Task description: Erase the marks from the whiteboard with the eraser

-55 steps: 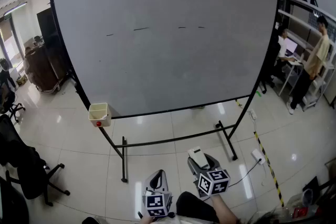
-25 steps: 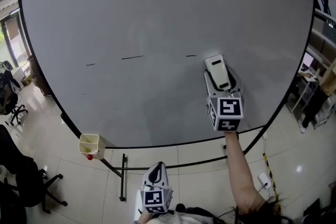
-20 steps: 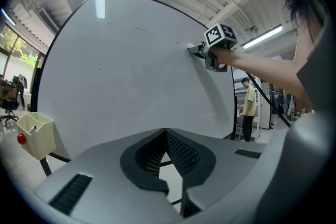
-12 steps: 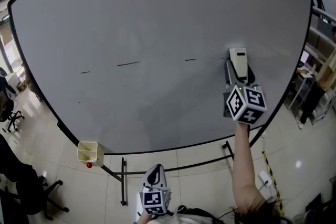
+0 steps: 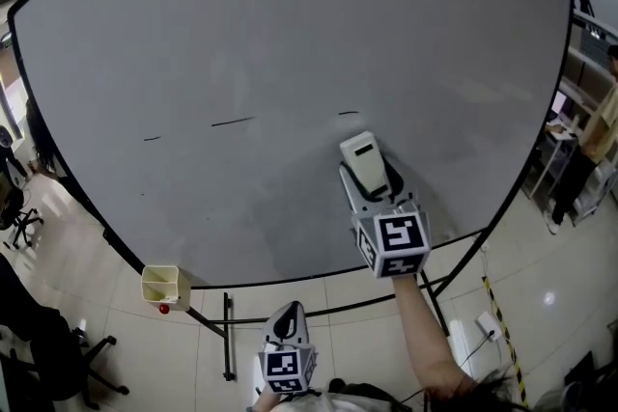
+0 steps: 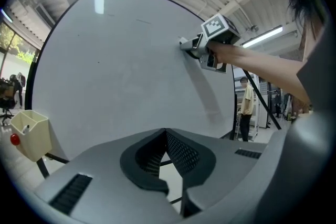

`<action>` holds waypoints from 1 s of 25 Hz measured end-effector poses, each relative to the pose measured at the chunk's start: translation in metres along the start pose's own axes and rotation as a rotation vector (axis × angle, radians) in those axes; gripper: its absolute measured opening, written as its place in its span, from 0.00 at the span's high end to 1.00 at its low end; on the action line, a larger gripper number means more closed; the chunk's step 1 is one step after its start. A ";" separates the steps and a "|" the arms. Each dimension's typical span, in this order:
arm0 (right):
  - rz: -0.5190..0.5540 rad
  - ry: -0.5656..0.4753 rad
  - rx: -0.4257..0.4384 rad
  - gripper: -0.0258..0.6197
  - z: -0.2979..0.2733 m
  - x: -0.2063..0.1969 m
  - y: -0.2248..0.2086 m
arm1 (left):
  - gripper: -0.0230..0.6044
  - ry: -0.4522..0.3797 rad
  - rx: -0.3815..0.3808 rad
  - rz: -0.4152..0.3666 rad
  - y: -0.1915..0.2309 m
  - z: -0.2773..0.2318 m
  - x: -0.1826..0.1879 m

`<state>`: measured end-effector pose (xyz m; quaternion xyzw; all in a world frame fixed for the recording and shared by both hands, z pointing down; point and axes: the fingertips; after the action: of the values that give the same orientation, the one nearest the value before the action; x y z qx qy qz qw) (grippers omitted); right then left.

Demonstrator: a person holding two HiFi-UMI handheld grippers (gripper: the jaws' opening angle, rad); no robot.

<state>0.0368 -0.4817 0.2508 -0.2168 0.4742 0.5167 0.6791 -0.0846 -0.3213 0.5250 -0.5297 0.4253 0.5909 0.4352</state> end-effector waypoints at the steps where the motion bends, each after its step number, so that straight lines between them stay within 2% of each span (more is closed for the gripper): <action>1: -0.021 -0.042 -0.053 0.53 0.000 0.018 -0.021 | 1.00 0.003 -0.002 0.000 0.000 0.001 -0.001; 3: -0.059 -0.095 -0.157 0.53 -0.003 0.047 -0.065 | 1.00 0.007 0.002 0.000 0.004 0.002 -0.003; 5: -0.104 -0.094 -0.229 0.53 -0.010 0.056 -0.099 | 1.00 0.007 0.013 -0.002 0.010 0.004 -0.003; 7: -0.130 -0.066 -0.257 0.53 -0.017 0.051 -0.112 | 1.00 0.007 0.029 0.001 0.017 0.007 -0.003; 9: -0.104 -0.043 -0.261 0.53 -0.020 0.046 -0.105 | 1.00 0.008 0.045 0.004 0.024 0.009 -0.003; 12: -0.069 -0.013 -0.191 0.53 -0.028 0.040 -0.062 | 1.00 0.010 0.061 0.013 0.032 0.009 -0.004; 16: 0.016 0.060 -0.012 0.53 -0.042 0.024 0.041 | 1.00 0.001 0.057 0.018 0.031 0.007 -0.002; 18: 0.047 0.082 0.032 0.53 -0.044 0.017 0.074 | 1.00 -0.005 0.047 0.015 0.028 0.009 0.001; 22: 0.022 0.071 0.033 0.53 -0.039 0.020 0.076 | 1.00 -0.003 0.032 0.010 0.027 0.019 0.001; 25: -0.005 0.070 0.026 0.53 -0.008 0.015 0.072 | 1.00 0.012 0.028 0.014 0.029 0.033 -0.003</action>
<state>-0.0314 -0.4538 0.2487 -0.2272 0.5040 0.5009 0.6660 -0.1208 -0.2973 0.5321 -0.5239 0.4400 0.5848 0.4358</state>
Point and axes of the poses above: the fingertips, and each gripper's own axes: z backward along the fingers, y to its left, x out of its top, and after that the axes turned 13 degrees about -y, right-handed
